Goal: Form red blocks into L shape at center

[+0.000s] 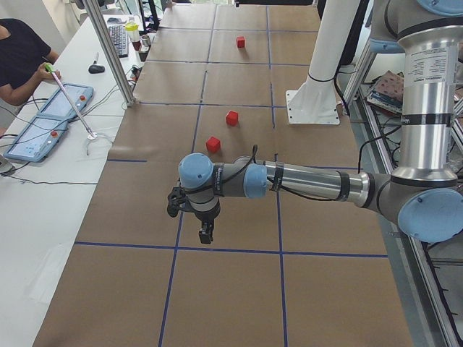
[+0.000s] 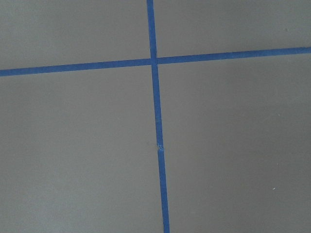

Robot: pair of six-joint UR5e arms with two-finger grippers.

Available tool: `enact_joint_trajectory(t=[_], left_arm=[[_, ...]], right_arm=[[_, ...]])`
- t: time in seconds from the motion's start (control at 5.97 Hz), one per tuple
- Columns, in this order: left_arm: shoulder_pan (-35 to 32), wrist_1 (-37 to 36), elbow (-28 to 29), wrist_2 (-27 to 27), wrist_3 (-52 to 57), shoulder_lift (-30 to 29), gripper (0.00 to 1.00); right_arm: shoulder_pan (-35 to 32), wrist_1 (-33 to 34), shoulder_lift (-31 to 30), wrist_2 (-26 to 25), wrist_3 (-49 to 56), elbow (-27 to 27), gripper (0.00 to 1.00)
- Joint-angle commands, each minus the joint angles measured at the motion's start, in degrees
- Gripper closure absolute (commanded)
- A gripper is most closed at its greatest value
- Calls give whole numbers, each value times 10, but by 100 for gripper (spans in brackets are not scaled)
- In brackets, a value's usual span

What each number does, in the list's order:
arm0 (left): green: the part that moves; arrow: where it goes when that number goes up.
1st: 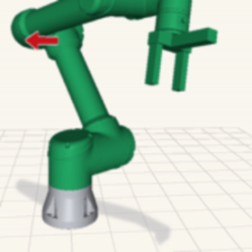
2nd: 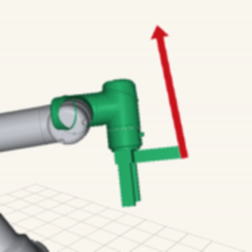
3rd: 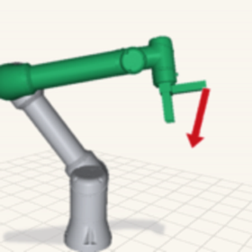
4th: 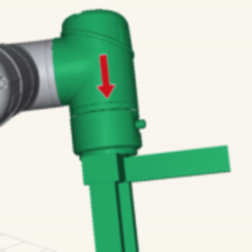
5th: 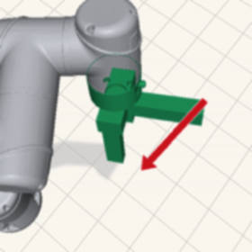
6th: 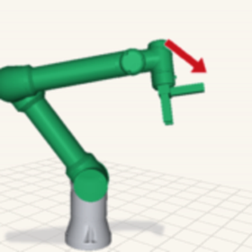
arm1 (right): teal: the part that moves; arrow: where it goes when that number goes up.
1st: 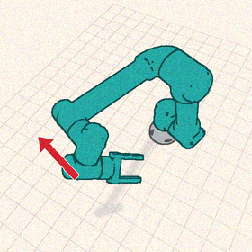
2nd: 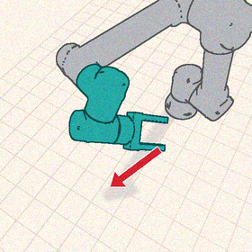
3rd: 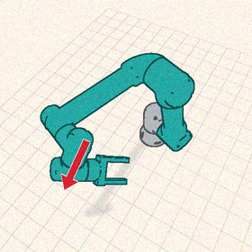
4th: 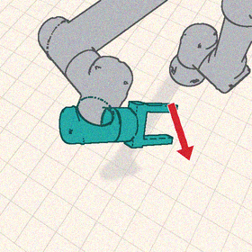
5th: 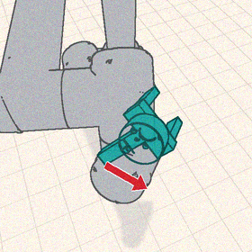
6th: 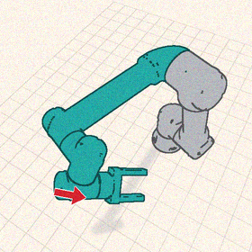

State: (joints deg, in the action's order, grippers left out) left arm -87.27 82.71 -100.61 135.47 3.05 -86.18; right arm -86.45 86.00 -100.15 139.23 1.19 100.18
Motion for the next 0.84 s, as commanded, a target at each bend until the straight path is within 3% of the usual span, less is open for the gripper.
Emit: enact_joint_trajectory(t=[0.0,0.67], left_arm=[[3,-7,-9,8,14,9,0],[3,-7,-14,8,13,9,0]], right_arm=[[1,-2,6,-3,2,-2,0],[1,-2,8,-5,1,-4,0]])
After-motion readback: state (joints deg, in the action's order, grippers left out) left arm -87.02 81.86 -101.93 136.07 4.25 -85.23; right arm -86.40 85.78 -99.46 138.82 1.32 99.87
